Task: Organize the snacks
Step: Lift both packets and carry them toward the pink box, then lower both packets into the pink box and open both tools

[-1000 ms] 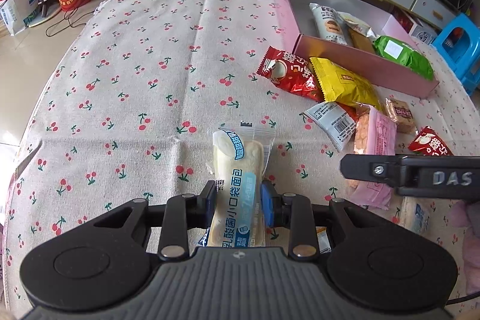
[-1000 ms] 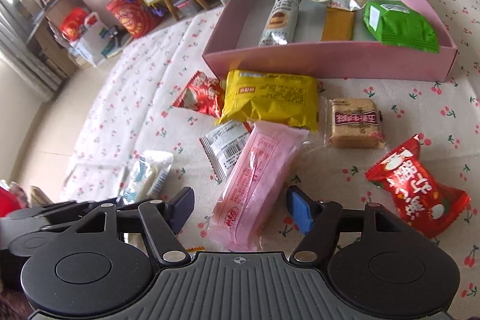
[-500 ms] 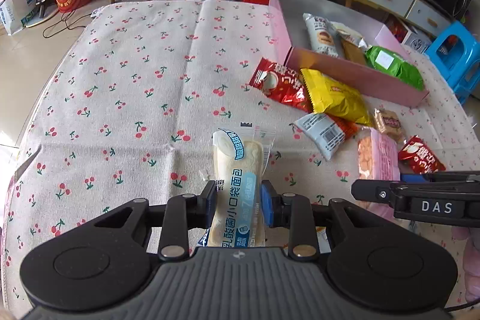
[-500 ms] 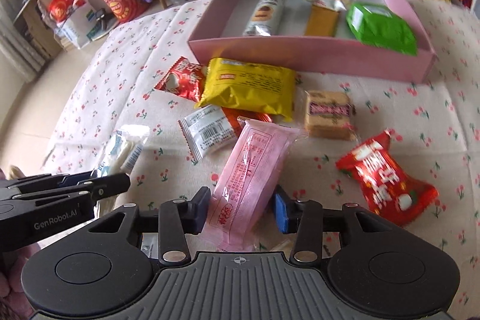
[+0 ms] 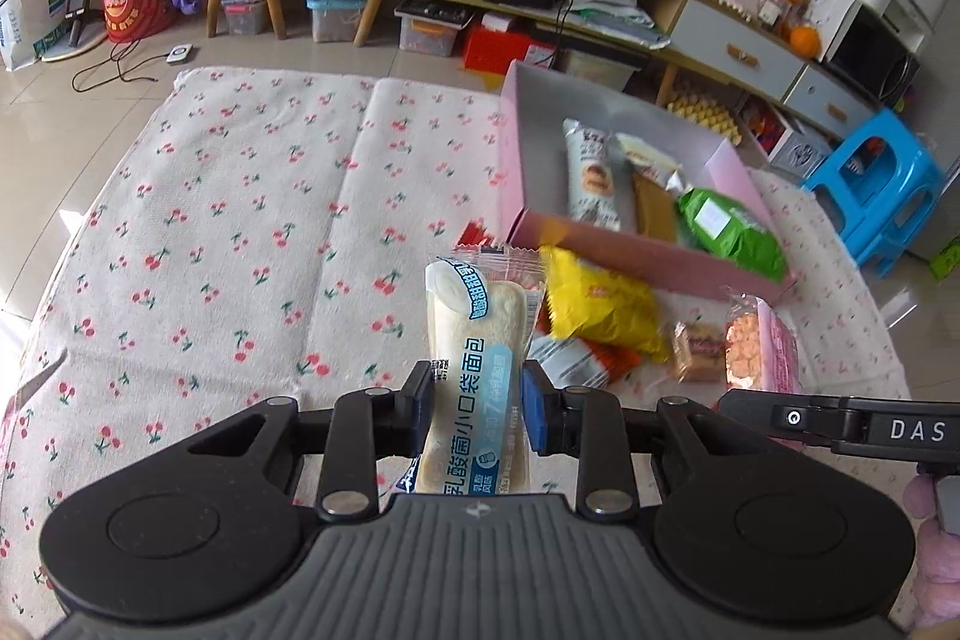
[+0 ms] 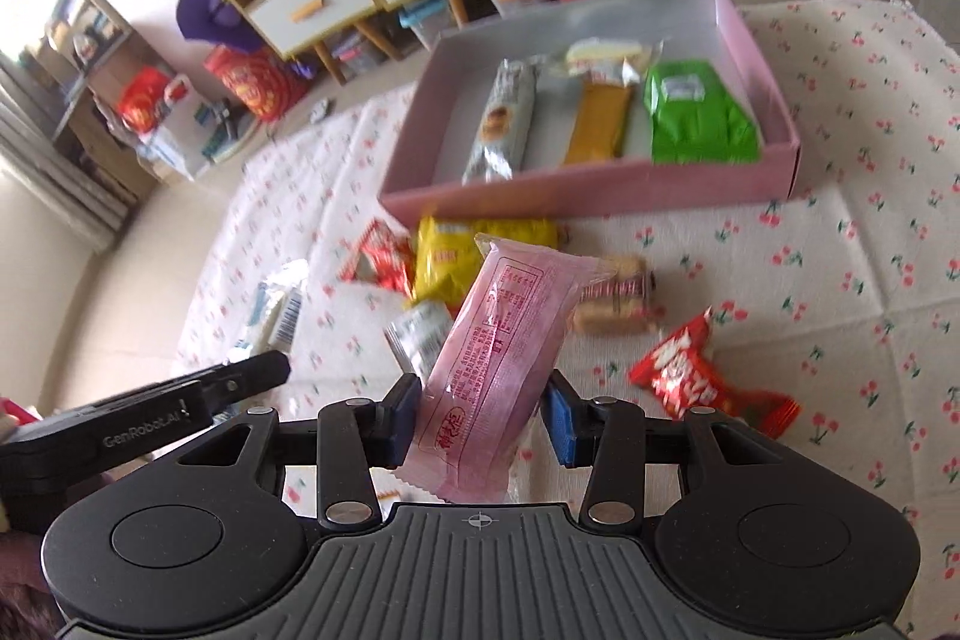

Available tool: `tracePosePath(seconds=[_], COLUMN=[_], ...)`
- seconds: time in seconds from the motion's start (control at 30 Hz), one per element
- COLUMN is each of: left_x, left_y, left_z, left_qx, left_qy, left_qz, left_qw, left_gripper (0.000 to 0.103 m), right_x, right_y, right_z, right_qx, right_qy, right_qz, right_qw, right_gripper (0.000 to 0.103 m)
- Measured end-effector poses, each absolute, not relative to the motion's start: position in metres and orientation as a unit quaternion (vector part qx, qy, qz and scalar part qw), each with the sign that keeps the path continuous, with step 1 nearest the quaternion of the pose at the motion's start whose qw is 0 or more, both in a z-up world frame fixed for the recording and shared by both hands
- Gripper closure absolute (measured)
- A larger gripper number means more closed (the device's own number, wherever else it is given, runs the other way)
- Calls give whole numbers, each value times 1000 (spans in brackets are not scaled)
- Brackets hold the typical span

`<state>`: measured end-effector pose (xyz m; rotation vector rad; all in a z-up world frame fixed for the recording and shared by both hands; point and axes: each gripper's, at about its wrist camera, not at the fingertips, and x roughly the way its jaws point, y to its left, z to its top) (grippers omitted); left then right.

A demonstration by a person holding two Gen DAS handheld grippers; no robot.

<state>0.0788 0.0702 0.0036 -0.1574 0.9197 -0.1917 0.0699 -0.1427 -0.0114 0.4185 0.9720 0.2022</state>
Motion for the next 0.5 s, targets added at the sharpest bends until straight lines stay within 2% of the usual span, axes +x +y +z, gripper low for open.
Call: tracePosePath(seconds=[0.5], left_x=[132], left_y=[27], left_z=[12], left_qx=[-119], left_qy=[409], left_qz=[-85], left_qw=[901], left_gripper=[76], right_x=[106], right_y=[-195], right_z=[8], right_qx=[280], right_qy=[414], right_qz=[70], right_qw=[863], right_gripper=[61])
